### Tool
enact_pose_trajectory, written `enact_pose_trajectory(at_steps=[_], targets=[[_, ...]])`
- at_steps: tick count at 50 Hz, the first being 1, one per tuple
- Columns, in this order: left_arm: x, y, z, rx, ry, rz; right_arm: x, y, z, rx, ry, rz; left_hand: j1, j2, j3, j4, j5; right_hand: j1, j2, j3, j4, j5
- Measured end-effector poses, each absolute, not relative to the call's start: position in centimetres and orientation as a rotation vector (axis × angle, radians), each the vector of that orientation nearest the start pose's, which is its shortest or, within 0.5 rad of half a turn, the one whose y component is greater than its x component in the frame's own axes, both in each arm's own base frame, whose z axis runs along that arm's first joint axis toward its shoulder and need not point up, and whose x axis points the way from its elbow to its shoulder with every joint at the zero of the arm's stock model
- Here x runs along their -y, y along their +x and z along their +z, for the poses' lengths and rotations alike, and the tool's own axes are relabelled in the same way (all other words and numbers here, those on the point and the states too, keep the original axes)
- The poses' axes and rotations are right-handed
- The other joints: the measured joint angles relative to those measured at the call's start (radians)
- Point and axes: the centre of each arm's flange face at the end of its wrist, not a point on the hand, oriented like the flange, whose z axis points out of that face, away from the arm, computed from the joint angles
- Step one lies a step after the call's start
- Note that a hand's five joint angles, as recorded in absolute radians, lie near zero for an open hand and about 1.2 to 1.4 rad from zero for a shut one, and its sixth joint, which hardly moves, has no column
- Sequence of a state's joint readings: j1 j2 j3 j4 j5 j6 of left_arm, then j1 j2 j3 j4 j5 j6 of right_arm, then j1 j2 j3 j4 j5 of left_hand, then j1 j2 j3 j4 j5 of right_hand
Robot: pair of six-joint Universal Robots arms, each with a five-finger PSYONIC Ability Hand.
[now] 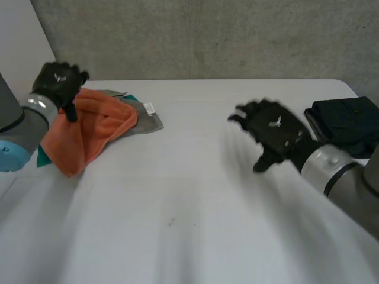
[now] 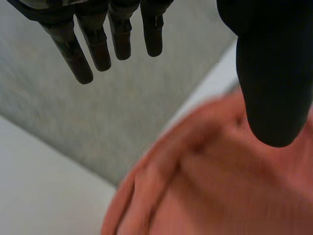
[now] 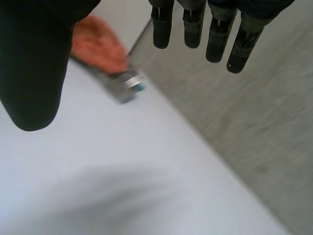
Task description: Fold the laundry.
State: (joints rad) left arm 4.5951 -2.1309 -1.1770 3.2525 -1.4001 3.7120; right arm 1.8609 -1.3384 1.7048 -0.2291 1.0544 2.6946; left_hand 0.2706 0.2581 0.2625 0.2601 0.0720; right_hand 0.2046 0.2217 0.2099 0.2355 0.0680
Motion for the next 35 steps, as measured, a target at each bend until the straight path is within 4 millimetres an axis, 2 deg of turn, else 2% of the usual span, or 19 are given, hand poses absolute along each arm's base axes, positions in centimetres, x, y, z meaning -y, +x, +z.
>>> enact_pose_trajectory(at_steps=[2,6,7,8,9,10,11,12,13,15,18,19,22,23,24,26,29,30,35], targets=[[42.3,-17.9,20.4,-1.958,0.927,-1.907,25.0,26.2,20.2,-1.847,-1.267,-1.783,0.000,0.000,0.000,0.000,0.000,0.000,0.000,0.000,0.000,0.000],[43.4,-17.0,18.2,-1.964,0.951,-1.841,24.7,26.0,19.4,-1.879,-1.306,-1.744,0.004,0.005,0.003,0.004,0.006,0.000,0.000,0.000,0.000,0.000],[44.1,-16.5,16.4,-1.985,0.972,-1.803,24.5,25.8,18.7,-1.905,-1.355,-1.723,0.057,0.060,0.054,0.057,0.069,0.000,0.000,0.000,0.000,0.000],[44.3,-16.3,15.8,-1.991,0.978,-1.792,24.5,25.7,18.5,-1.912,-1.371,-1.719,0.098,0.098,0.092,0.096,0.109,0.000,0.000,0.000,0.000,0.000],[44.6,-16.1,14.9,-2.001,0.987,-1.778,24.5,25.6,18.2,-1.920,-1.390,-1.716,0.297,0.268,0.261,0.267,0.280,0.000,0.000,0.000,0.000,0.000],[44.6,-16.1,14.9,-2.001,0.987,-1.778,24.5,25.6,18.2,-1.920,-1.390,-1.716,0.297,0.268,0.261,0.267,0.280,0.000,0.000,0.000,0.000,0.000],[44.8,-16.0,14.1,-2.010,0.993,-1.768,24.4,25.5,18.0,-1.928,-1.404,-1.713,0.454,0.438,0.408,0.415,0.424,0.000,0.000,0.000,0.000,0.000],[45.0,-15.9,13.5,-2.013,0.996,-1.764,24.4,25.4,17.8,-1.936,-1.415,-1.712,0.662,0.696,0.683,0.694,0.691,0.000,0.000,0.000,0.000,0.000],[45.1,-15.9,13.2,-2.014,0.995,-1.765,24.4,25.3,17.7,-1.942,-1.422,-1.711,0.736,0.846,0.825,0.837,0.829,0.000,0.000,0.000,0.000,0.000],[45.2,-16.2,13.2,-1.999,0.985,-1.781,24.3,25.3,17.5,-1.949,-1.427,-1.712,0.778,0.919,0.908,0.918,0.903,0.000,0.000,0.000,0.000,0.000],[45.0,-16.8,14.1,-1.969,0.963,-1.824,24.3,25.2,17.5,-1.953,-1.428,-1.713,0.798,0.931,0.921,0.934,0.915,0.000,0.000,0.000,0.000,0.000],[44.5,-17.6,15.7,-1.937,0.936,-1.884,24.4,25.2,17.5,-1.954,-1.427,-1.717,0.811,0.932,0.922,0.934,0.915,0.000,0.000,0.000,0.000,0.000],[43.8,-18.6,17.3,-1.914,0.905,-1.951,24.4,25.2,17.6,-1.953,-1.425,-1.721,0.815,0.932,0.922,0.937,0.915,0.000,0.000,0.000,0.000,0.000],[42.8,-19.7,19.1,-1.902,0.878,-2.027,24.5,25.2,17.7,-1.953,-1.422,-1.728,0.815,0.932,0.923,0.937,0.920,0.000,0.000,0.000,0.000,0.000],[42.6,-20.0,19.5,-1.901,0.871,-2.047,24.5,25.2,17.7,-1.954,-1.420,-1.730,0.815,0.932,0.923,0.937,0.920,0.000,0.000,0.000,0.000,0.000],[39.9,-22.5,22.7,-1.925,0.826,-2.210,24.9,25.1,17.9,-1.967,-1.408,-1.750,0.815,0.932,0.923,0.937,0.924,0.000,0.000,0.000,0.000,0.000],[36.2,-25.5,25.3,-2.005,0.809,-2.372,25.4,24.9,18.3,-2.001,-1.387,-1.785,0.815,0.934,0.923,0.937,0.924,0.000,0.000,0.000,0.000,0.000],[34.1,-27.0,26.1,-2.064,0.812,-2.438,25.7,24.8,18.5,-2.025,-1.372,-1.806,0.815,0.937,0.925,0.937,0.927,0.000,0.000,0.000,0.000,0.000],[27.4,-31.3,26.7,-2.317,0.880,-2.552,26.8,24.2,19.1,-2.108,-1.304,-1.886,0.815,0.938,0.928,0.938,0.930,0.000,0.000,0.000,0.000,0.000]])
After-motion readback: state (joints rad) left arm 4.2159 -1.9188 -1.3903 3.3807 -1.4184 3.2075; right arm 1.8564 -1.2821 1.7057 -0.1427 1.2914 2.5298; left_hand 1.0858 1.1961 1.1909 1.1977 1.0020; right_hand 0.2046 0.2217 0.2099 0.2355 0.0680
